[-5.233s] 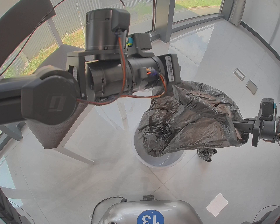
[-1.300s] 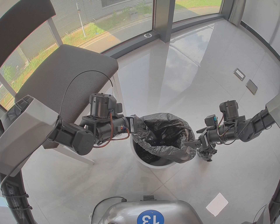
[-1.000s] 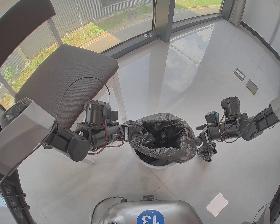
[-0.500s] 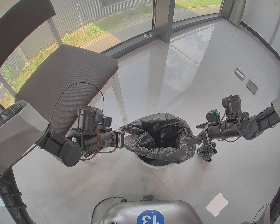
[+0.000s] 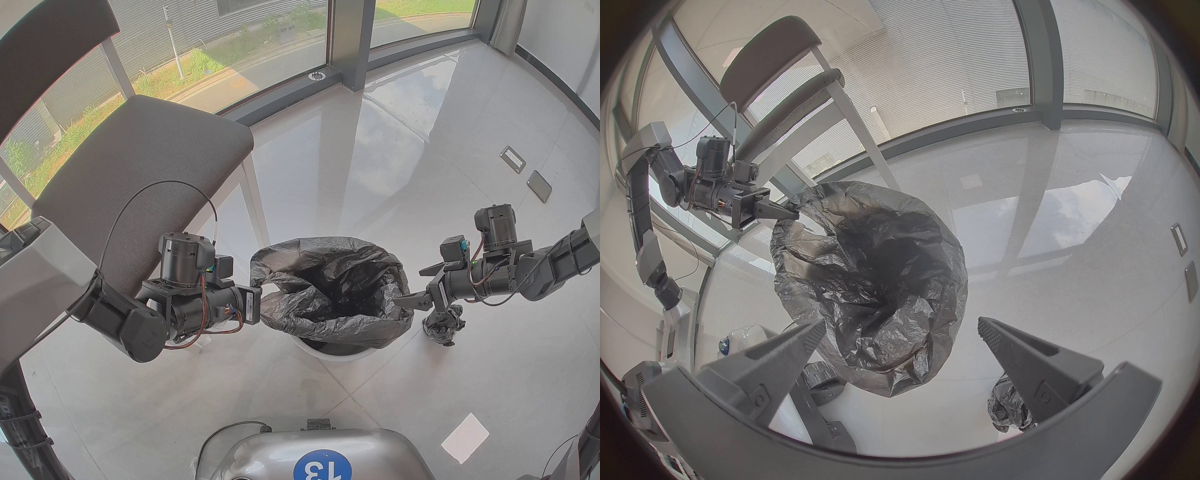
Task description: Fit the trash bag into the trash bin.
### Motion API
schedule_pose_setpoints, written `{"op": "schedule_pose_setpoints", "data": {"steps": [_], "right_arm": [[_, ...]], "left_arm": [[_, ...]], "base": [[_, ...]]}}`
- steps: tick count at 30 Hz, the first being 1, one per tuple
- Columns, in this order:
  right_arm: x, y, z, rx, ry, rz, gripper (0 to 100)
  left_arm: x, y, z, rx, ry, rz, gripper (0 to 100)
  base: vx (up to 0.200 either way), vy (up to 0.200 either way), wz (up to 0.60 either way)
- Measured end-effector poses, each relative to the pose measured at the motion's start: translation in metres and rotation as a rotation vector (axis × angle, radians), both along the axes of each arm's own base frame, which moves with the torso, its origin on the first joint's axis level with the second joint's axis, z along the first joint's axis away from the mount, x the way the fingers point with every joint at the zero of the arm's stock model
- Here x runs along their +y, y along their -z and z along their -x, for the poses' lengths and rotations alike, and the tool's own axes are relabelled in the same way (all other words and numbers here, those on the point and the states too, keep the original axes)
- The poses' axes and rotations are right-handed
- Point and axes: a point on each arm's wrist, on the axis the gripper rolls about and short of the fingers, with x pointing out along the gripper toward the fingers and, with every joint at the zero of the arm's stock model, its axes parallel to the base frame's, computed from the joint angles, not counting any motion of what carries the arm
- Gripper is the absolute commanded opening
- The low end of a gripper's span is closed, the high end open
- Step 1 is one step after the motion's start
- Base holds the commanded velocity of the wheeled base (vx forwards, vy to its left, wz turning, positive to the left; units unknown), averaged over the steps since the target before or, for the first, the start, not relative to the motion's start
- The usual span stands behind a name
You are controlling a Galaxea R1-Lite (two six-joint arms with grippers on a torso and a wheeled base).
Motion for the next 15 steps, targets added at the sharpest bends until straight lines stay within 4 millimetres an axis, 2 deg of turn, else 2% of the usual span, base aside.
{"op": "schedule_pose_setpoints", "data": {"steps": [1,15], "right_arm": [[0.0,0.0001,0.0001,0.0,0.0,0.0,100],[0.0015,-0.0029,0.0031,-0.009,-0.009,0.002,100]], "left_arm": [[0.0,0.0002,-0.0001,0.001,0.0,0.0,100],[0.0019,-0.0005,-0.0016,0.001,-0.012,0.001,100]], "base": [[0.0,0.0,0.0],[0.0,0.0,0.0]]}}
